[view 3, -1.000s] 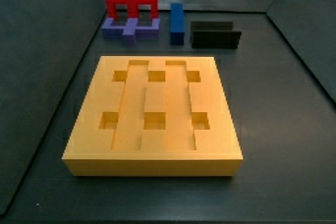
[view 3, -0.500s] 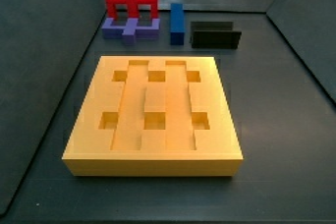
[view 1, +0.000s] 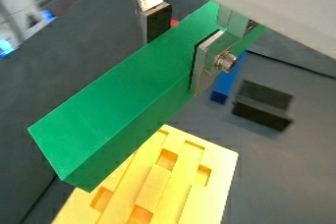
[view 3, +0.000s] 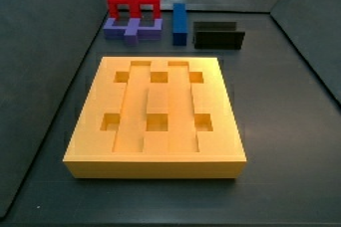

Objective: Pick up the green object. Move up. Move to above the board. Insert the green object.
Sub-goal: Move to above the board, then insert the green object.

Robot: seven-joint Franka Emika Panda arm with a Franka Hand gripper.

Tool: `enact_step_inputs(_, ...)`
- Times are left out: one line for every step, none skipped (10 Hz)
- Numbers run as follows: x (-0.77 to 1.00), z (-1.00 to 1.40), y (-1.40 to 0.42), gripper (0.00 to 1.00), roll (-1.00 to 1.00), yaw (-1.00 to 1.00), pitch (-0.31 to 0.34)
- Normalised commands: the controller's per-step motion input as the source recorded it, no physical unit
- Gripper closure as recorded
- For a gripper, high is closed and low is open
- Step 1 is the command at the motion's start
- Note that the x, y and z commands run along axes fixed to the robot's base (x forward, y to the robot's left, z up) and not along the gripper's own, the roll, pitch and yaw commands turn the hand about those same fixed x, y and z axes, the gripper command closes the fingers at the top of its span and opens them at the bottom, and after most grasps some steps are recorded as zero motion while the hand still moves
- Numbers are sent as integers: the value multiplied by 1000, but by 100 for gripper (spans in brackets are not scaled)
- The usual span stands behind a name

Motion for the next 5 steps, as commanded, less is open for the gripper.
enact_step_inputs(61, 33, -30, 100, 108, 1000, 224)
enact_step_inputs(66, 35, -31, 100, 123, 987, 252)
enact_step_inputs(79, 33, -35, 100, 116, 631, 226)
enact_step_inputs(86, 24, -35, 100, 108, 360, 192)
enact_step_inputs(0, -171, 0, 100, -13, 0, -10)
